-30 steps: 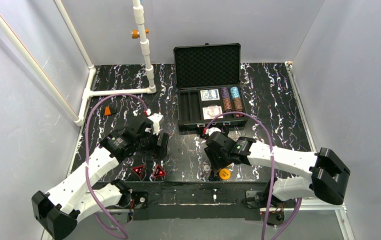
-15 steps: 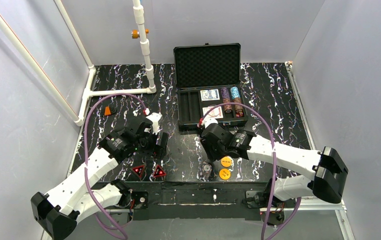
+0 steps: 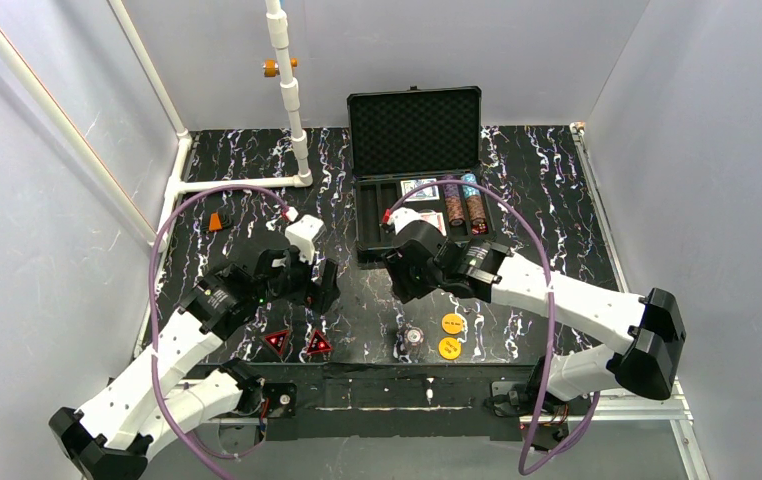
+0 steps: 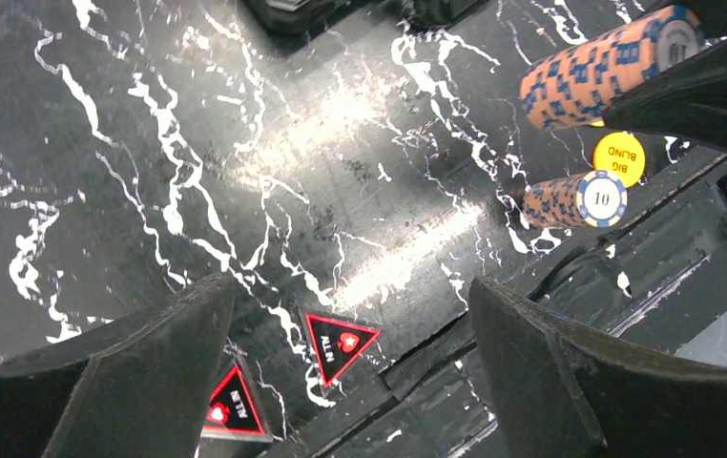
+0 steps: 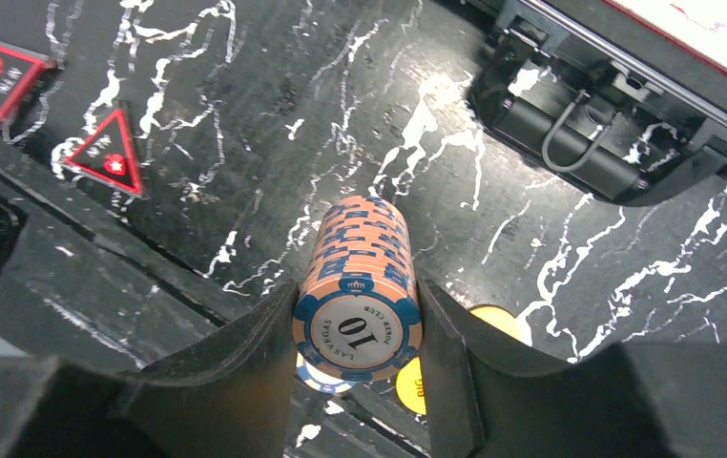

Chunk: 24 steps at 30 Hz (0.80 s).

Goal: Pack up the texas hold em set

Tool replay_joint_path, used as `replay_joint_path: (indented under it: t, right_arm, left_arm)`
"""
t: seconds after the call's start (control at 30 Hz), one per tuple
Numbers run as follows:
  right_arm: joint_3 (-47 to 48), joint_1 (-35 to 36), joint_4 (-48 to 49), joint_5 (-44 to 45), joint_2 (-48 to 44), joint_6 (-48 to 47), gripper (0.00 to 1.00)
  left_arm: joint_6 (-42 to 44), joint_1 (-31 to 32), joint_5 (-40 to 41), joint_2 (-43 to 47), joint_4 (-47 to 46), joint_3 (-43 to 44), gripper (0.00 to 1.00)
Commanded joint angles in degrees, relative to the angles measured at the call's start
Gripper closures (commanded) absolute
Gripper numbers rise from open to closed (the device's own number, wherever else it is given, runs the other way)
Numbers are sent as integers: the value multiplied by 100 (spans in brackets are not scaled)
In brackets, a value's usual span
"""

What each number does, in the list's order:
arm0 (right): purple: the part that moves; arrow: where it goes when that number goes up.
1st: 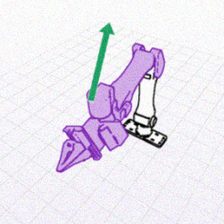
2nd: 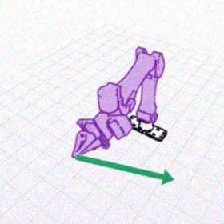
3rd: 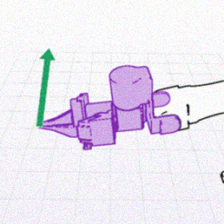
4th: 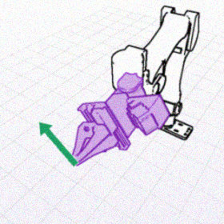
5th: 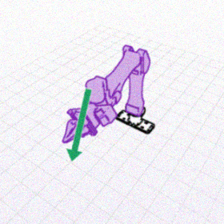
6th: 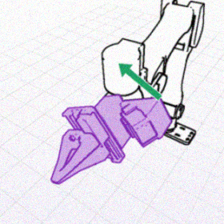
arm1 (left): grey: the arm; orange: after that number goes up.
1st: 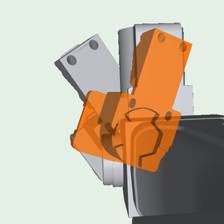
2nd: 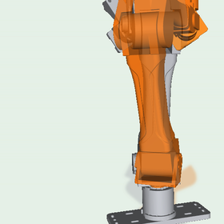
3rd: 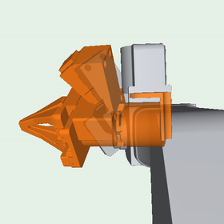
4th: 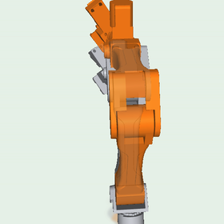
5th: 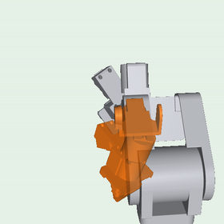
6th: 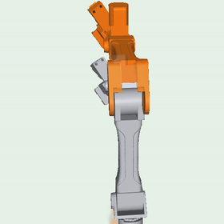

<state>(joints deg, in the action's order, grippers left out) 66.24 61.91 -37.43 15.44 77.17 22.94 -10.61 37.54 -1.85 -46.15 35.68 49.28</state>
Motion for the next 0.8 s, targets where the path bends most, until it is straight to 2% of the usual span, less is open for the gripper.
replay_joint_path:
  t: [0.0, 0.23, 0.37, 0.63, 0.77]
  right_arm:
    - [547, 23, 326, -417, -163, 82, 99]
    - [1102, 23, 316, -1488, -201, 159, 99]
    - [1457, 17, 122, -2058, -142, 165, 99]
    - [1787, 14, 130, -2617, -78, 156, 99]
    - [1965, 5, 283, -2988, 94, 278, 99]
  left_arm:
    - [673, 24, -679, -46, -341, 292, 8]
    - [1501, 23, -2061, -24, -927, 294, 15]
    - [1806, 23, -2473, 75, -1173, 232, 16]
    - [2387, 25, -3378, 70, -1078, 273, 21]
    - [2507, 34, -3858, -21, -1132, 233, 27]
